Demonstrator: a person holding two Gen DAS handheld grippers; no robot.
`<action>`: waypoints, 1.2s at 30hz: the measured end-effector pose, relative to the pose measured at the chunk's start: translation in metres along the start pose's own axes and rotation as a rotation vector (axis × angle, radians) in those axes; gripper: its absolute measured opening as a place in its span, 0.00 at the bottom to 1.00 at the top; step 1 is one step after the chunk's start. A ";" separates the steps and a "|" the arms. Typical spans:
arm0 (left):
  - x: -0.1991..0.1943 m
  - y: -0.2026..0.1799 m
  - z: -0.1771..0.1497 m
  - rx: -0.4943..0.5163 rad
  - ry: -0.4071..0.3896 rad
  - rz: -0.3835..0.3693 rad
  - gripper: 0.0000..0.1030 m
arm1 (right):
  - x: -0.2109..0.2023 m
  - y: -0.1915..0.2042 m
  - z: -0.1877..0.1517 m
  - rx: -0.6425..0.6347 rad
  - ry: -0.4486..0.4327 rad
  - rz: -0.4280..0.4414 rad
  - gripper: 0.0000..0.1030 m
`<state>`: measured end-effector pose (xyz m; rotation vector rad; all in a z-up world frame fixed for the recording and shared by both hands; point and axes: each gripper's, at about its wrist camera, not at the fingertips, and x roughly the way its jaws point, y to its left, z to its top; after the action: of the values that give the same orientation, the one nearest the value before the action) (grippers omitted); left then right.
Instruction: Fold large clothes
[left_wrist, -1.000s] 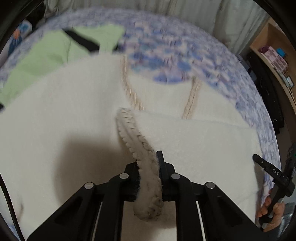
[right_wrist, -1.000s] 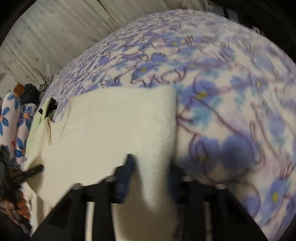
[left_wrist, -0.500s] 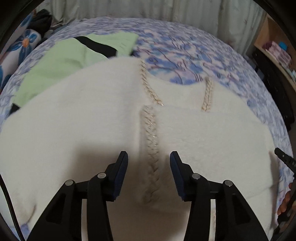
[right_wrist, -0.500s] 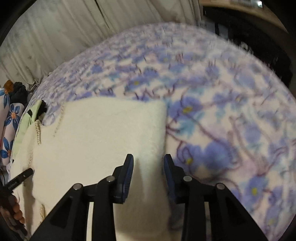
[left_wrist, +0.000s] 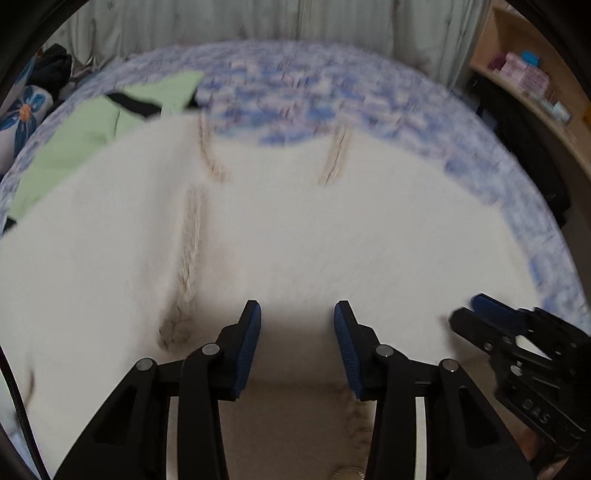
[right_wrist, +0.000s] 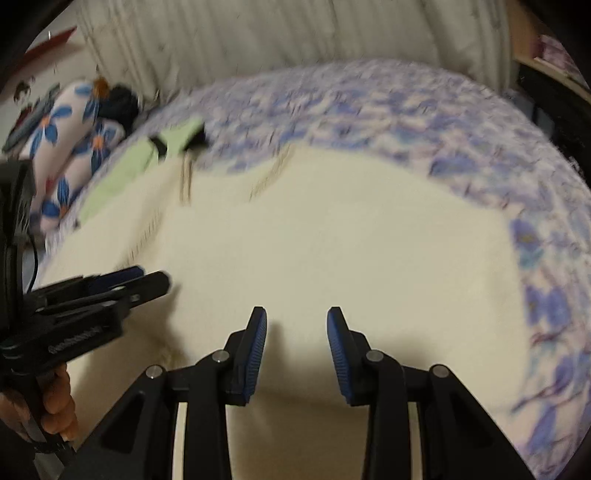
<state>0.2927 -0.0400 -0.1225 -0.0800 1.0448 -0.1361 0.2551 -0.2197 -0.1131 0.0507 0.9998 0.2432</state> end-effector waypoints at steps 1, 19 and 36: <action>0.001 0.002 -0.003 0.003 -0.009 0.002 0.40 | 0.000 -0.005 -0.003 0.007 0.002 0.002 0.33; -0.027 0.024 0.028 0.007 -0.053 0.017 0.43 | -0.029 -0.084 0.033 0.216 -0.059 -0.053 0.21; 0.029 0.066 0.055 -0.097 -0.033 0.081 0.51 | 0.014 -0.141 0.055 0.246 -0.070 -0.227 0.20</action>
<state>0.3592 0.0209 -0.1287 -0.1269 1.0195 -0.0107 0.3337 -0.3498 -0.1163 0.1670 0.9520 -0.0895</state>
